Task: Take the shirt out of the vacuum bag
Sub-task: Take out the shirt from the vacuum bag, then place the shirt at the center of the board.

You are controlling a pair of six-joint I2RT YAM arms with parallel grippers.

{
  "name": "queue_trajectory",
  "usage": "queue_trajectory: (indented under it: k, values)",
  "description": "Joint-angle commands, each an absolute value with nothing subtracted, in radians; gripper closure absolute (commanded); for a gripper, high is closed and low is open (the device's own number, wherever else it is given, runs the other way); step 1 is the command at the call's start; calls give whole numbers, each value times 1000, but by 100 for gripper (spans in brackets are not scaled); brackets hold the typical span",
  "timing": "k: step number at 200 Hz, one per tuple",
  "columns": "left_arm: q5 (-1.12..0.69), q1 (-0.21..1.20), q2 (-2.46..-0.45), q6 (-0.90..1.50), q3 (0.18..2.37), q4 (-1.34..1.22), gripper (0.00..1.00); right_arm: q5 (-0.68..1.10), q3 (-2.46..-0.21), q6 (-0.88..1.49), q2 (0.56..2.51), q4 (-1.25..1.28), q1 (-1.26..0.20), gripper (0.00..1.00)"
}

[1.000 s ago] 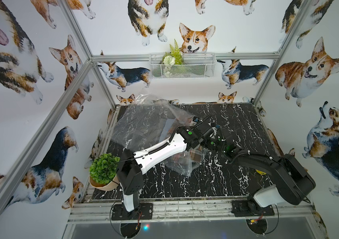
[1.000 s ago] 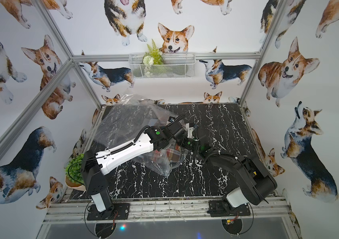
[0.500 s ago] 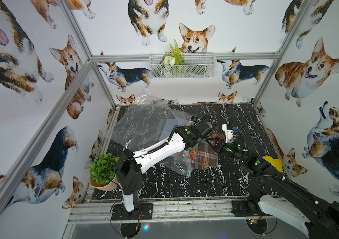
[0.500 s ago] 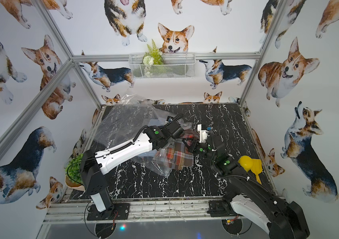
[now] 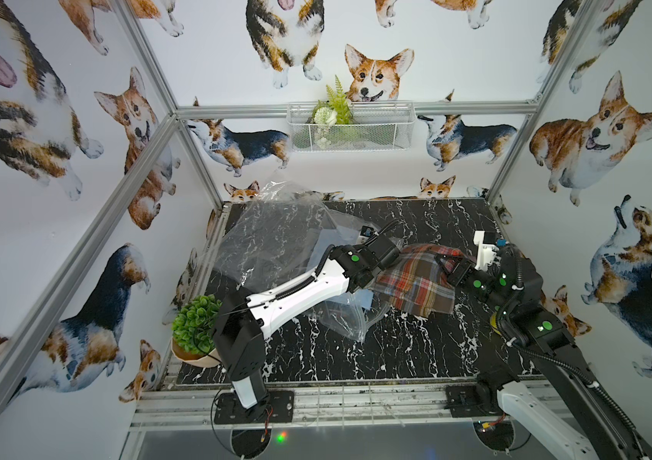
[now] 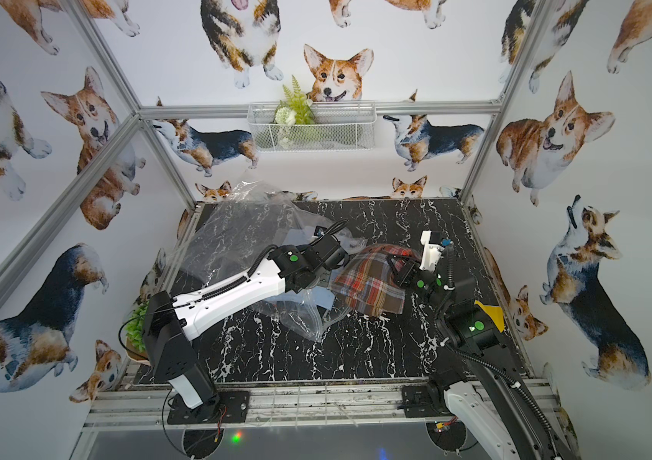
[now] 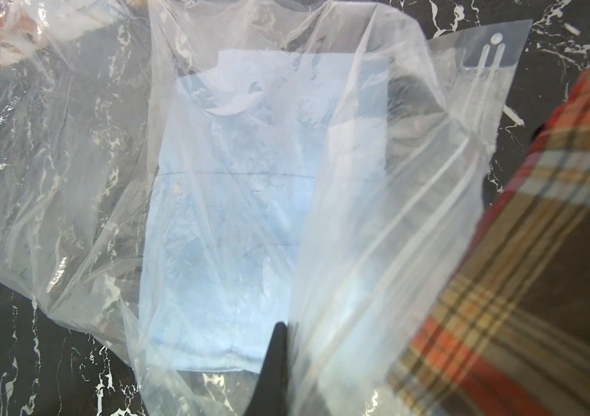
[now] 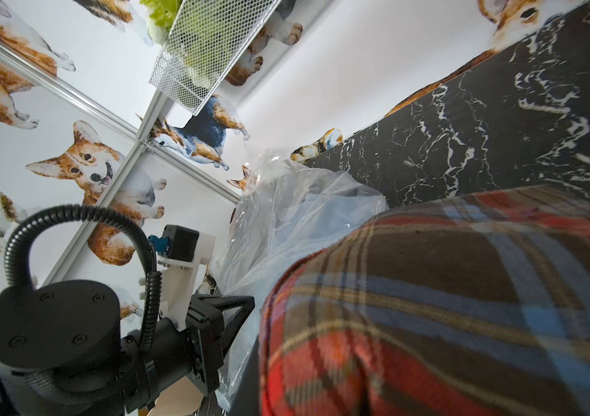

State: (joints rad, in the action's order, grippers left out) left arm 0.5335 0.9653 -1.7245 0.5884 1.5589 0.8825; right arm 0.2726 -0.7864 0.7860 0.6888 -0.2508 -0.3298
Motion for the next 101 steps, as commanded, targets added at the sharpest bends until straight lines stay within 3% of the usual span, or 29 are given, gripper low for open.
queue_trajectory:
  k: [1,58,101]
  values:
    - [541,957,-1697,609,1531,881,100,333,-862,773,726,-223,-251,100]
    - [531,950,-1676,597,1491,864,100,585,-1051,933,1051,-29,27,100]
    - [520,947,-1692,588,1476,851,100,536,-1115,975,1243,88,50,100]
